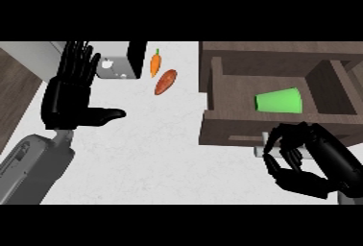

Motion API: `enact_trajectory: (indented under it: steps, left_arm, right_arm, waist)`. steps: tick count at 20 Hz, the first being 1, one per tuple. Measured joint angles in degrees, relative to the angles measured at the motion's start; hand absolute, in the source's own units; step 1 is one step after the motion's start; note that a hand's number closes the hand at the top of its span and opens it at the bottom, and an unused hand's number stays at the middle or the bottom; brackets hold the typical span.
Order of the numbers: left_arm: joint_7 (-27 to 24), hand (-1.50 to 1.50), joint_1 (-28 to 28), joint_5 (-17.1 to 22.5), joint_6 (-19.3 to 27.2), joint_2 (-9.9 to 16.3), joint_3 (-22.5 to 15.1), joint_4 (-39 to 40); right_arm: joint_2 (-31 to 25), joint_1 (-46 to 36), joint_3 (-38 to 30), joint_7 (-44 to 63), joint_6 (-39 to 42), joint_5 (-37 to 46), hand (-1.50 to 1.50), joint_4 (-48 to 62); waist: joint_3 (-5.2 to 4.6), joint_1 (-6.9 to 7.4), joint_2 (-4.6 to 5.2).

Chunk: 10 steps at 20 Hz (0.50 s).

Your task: Pick up the cup, place it into the drawer and close the drawer

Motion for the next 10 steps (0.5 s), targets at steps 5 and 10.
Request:
enact_trajectory:
  steps: [5, 10]
  left_arm:
    - [-1.25, -1.50, 6.29, 0.15, -3.59, 2.33, 2.38, -2.93]
    - [-1.37, -1.50, 11.75, 0.99, -8.68, 4.19, 6.75, -4.32]
  right_arm:
    - [-0.28, -2.63, 4.58, -5.81, -4.67, 11.57, 1.50, 9.41]
    - [2.43, -7.08, 6.81, -8.63, -8.99, 18.25, -1.50, 20.24]
  waist:
    - [0.02, -0.43, 0.14]
    - [0.01, -0.96, 0.18]
